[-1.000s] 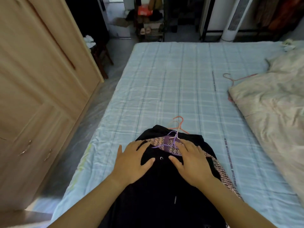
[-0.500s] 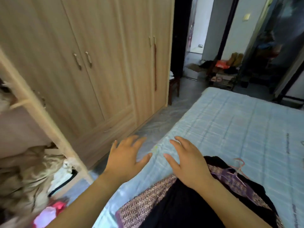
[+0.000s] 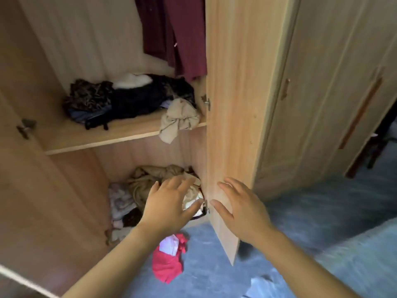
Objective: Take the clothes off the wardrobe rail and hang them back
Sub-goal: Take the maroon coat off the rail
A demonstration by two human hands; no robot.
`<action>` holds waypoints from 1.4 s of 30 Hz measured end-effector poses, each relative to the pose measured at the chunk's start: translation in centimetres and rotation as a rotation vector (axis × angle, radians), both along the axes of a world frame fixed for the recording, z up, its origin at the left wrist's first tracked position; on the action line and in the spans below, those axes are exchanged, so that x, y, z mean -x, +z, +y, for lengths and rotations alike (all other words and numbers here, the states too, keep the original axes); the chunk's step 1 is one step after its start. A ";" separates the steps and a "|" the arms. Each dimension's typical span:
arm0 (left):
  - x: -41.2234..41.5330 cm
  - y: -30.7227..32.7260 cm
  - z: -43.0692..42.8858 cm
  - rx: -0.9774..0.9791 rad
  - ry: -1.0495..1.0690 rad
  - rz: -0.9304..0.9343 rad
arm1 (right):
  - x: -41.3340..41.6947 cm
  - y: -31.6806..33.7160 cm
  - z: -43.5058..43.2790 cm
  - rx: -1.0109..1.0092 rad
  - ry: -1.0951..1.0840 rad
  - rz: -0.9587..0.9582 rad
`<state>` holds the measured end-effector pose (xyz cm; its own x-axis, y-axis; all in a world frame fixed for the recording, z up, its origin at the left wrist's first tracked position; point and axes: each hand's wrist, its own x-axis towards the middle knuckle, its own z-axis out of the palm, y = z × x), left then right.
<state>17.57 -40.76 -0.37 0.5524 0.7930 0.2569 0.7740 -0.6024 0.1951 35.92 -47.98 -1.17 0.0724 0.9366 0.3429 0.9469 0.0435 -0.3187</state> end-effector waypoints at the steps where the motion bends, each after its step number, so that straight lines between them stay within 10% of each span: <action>1: 1.8 0.3 1.3 -0.010 0.028 0.001 | 1.5 0.2 1.8 0.006 0.036 0.006; 25: 5.4 20.3 42.1 -0.424 0.263 -0.072 | 3.6 20.4 47.6 -0.409 0.295 -0.069; 42: 1.5 39.7 68.5 -0.642 -0.008 -0.253 | 1.5 42.5 67.5 -0.804 0.072 -0.222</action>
<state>16.04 27.72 39.37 0.4192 0.4366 0.7960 0.7466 -0.6646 -0.0287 34.46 19.49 41.36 -0.1259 0.4001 0.9078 0.9702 0.2406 0.0285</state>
